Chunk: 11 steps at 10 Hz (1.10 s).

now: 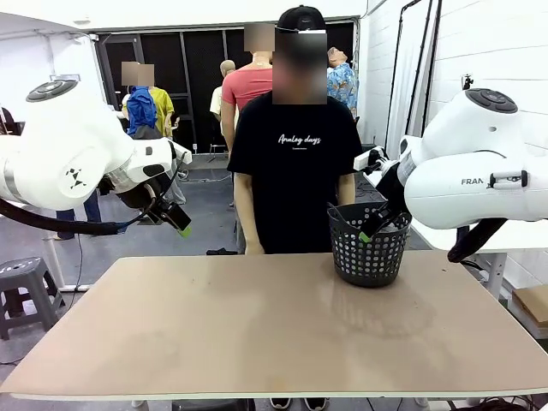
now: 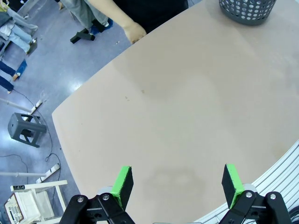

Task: Fold the training pants.
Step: Grab both ends of the Training pants handed by a person.

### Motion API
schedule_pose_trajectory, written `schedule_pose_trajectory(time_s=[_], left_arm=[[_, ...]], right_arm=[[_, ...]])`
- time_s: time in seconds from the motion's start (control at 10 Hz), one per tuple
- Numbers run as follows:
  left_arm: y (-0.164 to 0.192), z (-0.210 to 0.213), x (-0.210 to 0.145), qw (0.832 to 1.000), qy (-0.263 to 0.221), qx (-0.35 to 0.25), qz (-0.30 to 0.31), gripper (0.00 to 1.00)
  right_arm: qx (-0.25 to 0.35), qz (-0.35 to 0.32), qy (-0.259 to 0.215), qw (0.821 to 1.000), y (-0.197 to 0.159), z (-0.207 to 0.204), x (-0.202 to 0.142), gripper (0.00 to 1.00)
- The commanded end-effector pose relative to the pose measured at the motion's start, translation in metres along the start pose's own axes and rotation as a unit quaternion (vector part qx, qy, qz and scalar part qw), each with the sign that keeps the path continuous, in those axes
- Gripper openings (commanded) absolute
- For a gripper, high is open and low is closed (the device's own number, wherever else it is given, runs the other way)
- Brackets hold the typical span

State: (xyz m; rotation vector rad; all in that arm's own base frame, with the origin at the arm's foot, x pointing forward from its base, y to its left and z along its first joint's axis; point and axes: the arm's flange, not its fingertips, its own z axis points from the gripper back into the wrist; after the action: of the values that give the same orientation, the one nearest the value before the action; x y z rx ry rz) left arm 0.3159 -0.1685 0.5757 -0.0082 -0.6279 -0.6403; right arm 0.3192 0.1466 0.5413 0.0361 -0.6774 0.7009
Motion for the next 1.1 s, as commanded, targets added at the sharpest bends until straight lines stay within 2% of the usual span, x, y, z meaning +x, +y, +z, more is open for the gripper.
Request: schedule_pose_trajectory(time_s=[0.0, 1.0], left_arm=[[0.0011, -0.0002, -0.0001, 1.000, -0.002, 0.000, -0.006, 1.00], [0.0011, -0.0002, -0.0001, 1.000, -0.002, 0.000, -0.006, 1.00]], right_arm=[[-0.002, -0.003, -0.005, 1.000, 0.0004, -0.0021, 0.0000, 1.00], [-0.002, -0.003, -0.005, 1.000, 0.0004, -0.0021, 0.0000, 1.00]])
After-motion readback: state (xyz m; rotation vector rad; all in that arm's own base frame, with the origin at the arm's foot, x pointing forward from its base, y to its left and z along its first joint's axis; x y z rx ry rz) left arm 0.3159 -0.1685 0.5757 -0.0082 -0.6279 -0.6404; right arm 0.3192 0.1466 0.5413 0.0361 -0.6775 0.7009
